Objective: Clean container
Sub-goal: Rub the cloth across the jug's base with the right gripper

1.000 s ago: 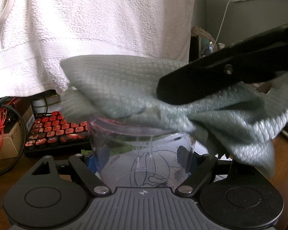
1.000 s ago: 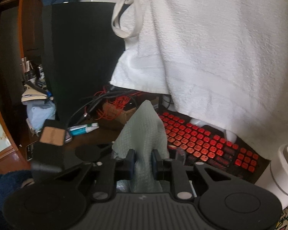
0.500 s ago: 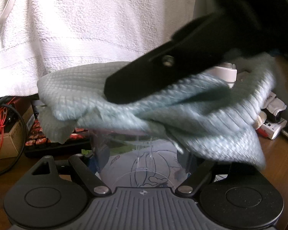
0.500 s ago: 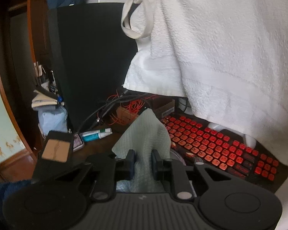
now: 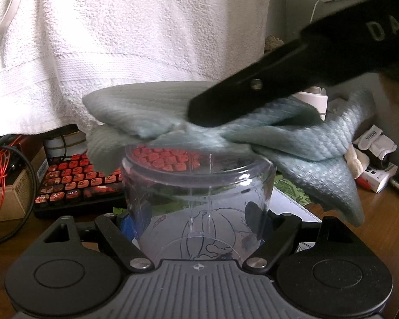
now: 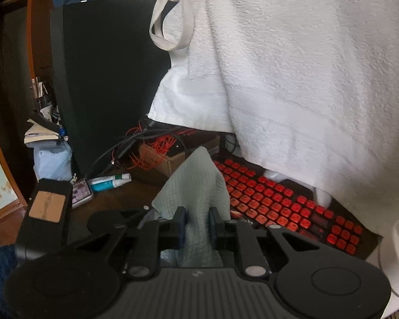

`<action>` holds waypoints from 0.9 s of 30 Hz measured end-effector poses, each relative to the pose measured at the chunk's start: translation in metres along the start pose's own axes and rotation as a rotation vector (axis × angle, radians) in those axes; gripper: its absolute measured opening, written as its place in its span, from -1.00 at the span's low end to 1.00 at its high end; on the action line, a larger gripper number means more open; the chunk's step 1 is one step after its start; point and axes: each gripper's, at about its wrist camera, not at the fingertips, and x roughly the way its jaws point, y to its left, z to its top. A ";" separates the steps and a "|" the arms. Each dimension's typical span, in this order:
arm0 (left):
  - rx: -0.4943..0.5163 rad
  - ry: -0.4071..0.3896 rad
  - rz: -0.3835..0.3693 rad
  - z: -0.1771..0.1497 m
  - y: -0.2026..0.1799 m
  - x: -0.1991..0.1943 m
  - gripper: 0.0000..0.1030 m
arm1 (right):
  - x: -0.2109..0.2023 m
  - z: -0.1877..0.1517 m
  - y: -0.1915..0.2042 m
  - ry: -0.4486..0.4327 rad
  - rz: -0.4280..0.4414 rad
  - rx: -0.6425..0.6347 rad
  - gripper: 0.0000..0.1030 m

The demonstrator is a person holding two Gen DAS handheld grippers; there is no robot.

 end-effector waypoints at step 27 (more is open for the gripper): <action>0.004 0.005 0.010 0.001 -0.007 -0.003 0.62 | 0.008 0.005 0.018 0.012 0.080 -0.020 -0.67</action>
